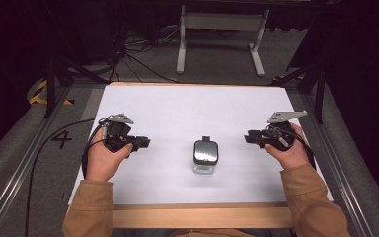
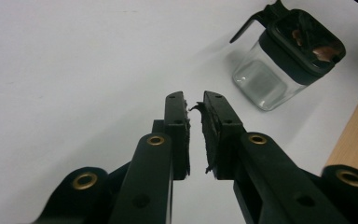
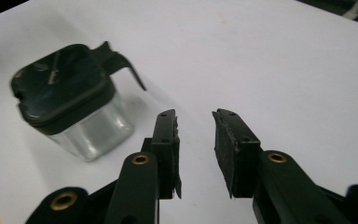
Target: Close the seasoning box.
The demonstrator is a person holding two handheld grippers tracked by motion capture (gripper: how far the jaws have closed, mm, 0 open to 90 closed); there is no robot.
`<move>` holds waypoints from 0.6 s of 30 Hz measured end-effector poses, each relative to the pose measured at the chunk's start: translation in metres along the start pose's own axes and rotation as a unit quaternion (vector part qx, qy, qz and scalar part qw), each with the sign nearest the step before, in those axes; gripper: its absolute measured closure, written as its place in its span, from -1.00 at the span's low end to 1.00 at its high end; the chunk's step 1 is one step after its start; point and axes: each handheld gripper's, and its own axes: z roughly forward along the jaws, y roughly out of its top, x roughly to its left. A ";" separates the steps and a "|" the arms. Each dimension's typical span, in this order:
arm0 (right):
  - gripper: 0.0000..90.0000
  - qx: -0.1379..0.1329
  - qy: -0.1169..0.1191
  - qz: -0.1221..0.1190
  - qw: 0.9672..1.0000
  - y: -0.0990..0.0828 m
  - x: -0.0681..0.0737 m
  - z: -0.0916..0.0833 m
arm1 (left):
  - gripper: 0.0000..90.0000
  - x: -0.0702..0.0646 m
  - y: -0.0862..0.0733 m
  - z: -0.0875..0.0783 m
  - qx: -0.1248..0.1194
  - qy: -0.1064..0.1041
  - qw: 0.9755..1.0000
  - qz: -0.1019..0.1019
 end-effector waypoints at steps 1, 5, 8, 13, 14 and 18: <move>0.51 -0.002 -0.005 0.003 1.000 -0.001 -0.003 -0.002 | 0.76 0.003 -0.001 -0.002 -0.003 0.008 1.000 -0.003; 0.37 -0.011 -0.029 0.025 0.999 -0.009 -0.020 -0.010 | 0.68 0.013 -0.005 -0.004 -0.006 0.016 1.000 -0.008; 0.26 -0.008 -0.058 0.036 0.998 -0.018 -0.037 -0.013 | 0.60 0.022 -0.010 -0.002 -0.004 0.021 1.000 -0.014; 0.13 0.003 -0.089 0.036 0.995 -0.034 -0.057 -0.014 | 0.50 0.038 -0.019 0.010 0.000 0.021 0.999 -0.028; 0.12 0.006 -0.093 0.038 0.995 -0.037 -0.061 -0.013 | 0.49 0.041 -0.021 0.012 0.001 0.026 0.999 -0.028; 0.10 0.014 -0.102 0.061 0.993 -0.049 -0.074 -0.011 | 0.43 0.051 -0.028 0.024 0.002 0.037 0.999 -0.032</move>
